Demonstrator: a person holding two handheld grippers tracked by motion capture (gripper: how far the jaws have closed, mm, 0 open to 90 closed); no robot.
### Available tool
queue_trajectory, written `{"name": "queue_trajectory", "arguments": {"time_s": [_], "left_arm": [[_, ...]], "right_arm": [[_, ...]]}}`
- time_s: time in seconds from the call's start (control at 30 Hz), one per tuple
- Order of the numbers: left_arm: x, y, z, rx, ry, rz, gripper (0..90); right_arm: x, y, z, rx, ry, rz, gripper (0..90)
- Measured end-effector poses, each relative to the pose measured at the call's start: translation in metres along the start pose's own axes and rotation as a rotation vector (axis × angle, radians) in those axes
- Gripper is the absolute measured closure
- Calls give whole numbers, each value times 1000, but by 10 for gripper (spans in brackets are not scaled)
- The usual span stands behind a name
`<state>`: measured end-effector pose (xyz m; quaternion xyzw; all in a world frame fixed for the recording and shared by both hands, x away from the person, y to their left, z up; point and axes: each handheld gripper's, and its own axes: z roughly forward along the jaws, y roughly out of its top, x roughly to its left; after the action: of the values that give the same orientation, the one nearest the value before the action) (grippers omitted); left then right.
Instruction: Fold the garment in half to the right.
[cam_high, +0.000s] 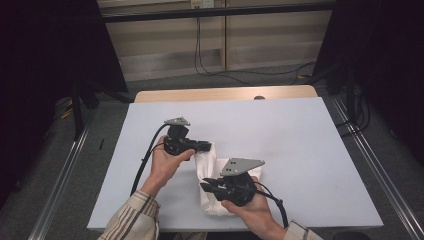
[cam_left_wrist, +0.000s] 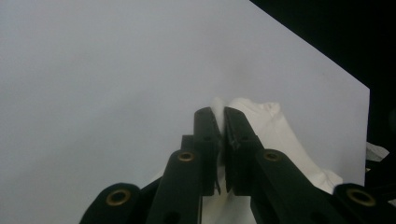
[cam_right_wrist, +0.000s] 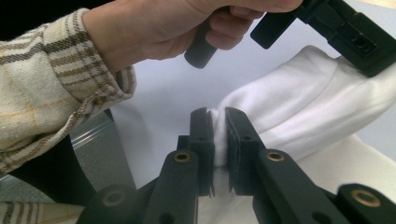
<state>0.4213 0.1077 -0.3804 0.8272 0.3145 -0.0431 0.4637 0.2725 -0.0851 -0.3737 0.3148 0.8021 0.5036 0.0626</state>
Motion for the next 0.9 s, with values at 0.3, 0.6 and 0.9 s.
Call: {"name": "queue_trajectory", "arguments": {"time_s": [0.3, 0.6, 0.9], "left_arm": [[-1, 0, 5, 0, -7, -1, 846], [-3, -1, 11, 5, -9, 13, 846], [-5, -1, 16, 17, -10, 12, 846]], "right_arm": [[-4, -6, -2, 8, -2, 15, 825], [-6, -11, -3, 18, -4, 15, 826], [-7, -15, -2, 28, -7, 24, 825]]}}
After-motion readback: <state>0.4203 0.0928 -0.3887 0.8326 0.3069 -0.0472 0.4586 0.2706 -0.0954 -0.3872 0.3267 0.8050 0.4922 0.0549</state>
